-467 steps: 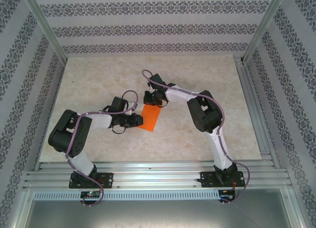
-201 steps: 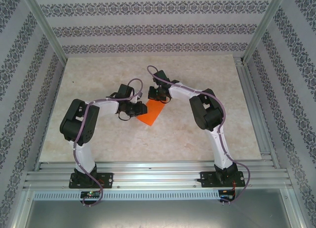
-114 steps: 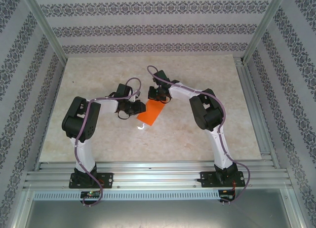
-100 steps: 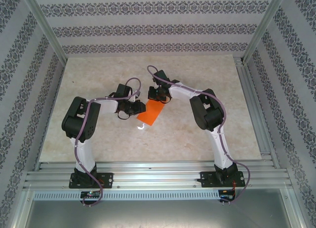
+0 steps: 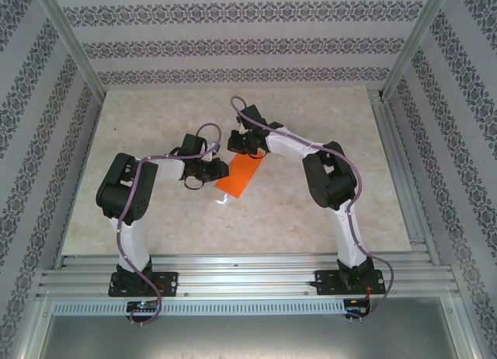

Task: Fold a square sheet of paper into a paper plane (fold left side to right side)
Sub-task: First fold in half a square sheet of paper at the center of the table.

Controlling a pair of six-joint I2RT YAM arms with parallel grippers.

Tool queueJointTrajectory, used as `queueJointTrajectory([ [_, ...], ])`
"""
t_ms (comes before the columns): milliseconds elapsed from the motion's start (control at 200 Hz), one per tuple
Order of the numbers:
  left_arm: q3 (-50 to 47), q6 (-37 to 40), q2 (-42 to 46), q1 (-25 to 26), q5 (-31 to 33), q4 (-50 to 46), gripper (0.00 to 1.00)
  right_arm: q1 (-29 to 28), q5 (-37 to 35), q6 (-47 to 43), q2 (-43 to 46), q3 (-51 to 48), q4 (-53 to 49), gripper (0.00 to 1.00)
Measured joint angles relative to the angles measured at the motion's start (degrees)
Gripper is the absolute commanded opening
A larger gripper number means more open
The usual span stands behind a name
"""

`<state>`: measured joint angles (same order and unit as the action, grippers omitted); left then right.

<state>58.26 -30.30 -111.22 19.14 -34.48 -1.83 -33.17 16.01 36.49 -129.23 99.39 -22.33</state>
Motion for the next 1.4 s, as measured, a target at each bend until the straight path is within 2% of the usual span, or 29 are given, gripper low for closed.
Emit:
queueJointTrajectory([
  [325,0.0,0.0,0.0,0.0,0.2,0.0,0.20,-0.4,-1.2,-0.5,-4.3,0.7,-1.6,0.07],
  [879,-0.2,0.5,0.1,0.1,0.4,0.0,0.20,1.5,-4.4,-3.6,-5.2,3.3,-4.3,0.07],
  [1399,-0.4,1.3,0.2,0.1,0.5,0.1,0.20,3.2,-4.2,-3.7,-7.3,7.4,-6.9,0.08],
])
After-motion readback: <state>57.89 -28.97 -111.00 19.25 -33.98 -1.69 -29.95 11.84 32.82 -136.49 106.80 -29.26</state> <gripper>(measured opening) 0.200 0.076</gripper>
